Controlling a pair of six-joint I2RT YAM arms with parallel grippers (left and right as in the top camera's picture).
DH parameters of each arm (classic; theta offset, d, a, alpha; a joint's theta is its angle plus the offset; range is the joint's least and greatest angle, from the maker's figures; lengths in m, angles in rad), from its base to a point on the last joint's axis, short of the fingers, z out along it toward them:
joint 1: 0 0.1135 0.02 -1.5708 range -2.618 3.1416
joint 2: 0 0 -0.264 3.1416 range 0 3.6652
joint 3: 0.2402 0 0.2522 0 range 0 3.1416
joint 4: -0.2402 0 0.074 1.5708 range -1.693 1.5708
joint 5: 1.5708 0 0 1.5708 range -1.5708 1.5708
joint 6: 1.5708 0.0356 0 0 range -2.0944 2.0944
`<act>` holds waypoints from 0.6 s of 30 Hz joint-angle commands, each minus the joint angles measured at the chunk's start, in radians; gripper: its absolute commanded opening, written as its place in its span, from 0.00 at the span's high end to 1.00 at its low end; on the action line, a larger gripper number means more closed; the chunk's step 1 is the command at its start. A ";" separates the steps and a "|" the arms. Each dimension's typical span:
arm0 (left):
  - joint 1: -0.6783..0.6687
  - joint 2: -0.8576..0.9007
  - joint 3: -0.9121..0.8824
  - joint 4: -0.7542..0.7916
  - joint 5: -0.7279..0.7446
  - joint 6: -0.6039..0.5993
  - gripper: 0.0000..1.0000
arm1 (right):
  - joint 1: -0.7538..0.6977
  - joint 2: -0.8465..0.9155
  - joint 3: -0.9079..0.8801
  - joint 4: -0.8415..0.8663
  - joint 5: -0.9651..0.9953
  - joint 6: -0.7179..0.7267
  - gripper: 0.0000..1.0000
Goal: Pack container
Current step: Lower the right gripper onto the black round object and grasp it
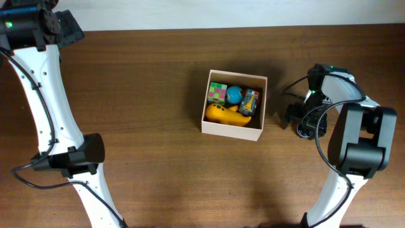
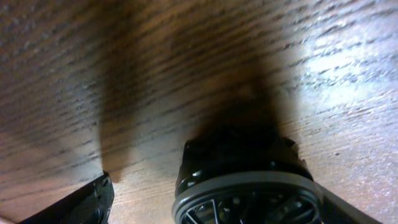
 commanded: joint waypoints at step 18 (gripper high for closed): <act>0.005 0.000 0.016 0.002 0.000 0.008 0.01 | 0.003 -0.001 -0.030 0.077 0.027 -0.003 0.34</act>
